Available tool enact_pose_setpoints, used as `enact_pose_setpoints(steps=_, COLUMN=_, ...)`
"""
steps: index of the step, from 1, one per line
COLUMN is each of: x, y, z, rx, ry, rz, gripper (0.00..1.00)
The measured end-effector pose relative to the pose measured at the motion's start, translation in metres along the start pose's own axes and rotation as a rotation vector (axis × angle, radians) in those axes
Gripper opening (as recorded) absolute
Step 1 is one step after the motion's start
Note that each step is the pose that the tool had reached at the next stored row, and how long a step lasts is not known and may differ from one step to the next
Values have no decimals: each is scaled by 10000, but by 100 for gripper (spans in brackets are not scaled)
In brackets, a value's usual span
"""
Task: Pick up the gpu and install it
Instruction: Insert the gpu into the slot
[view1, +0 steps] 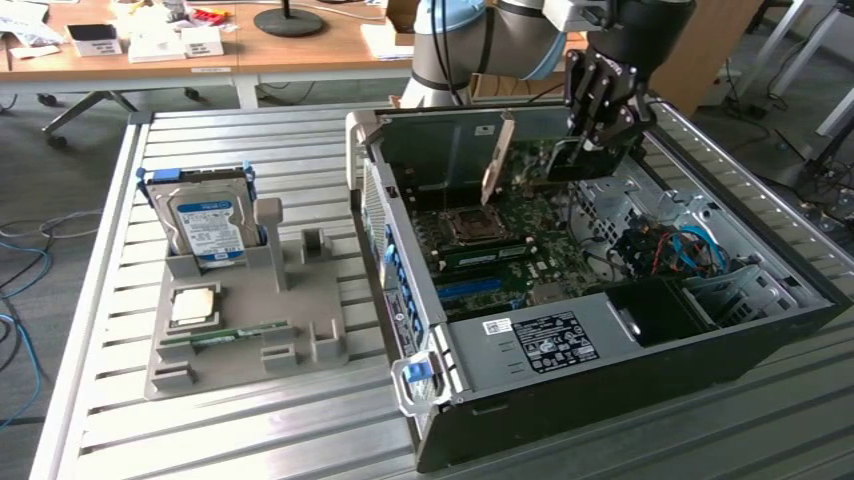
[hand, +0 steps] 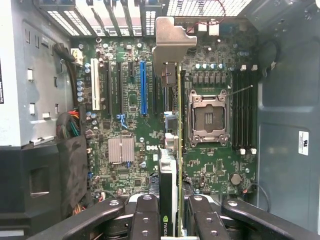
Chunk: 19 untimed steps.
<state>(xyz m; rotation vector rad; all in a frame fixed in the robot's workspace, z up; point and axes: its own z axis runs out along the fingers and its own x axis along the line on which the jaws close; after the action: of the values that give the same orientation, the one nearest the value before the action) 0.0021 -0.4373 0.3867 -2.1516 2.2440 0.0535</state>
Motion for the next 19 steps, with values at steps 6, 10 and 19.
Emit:
enact_pose_setpoints(steps=6, x=0, y=0, z=10, rx=-1, ry=3, rz=0, gripper=27)
enact_pose_setpoints(steps=10, x=0, y=0, z=19, rx=1, ry=-1, rz=1, gripper=27)
enact_pose_setpoints(steps=19, x=1, y=0, z=39, rx=1, ry=-2, rz=0, gripper=27)
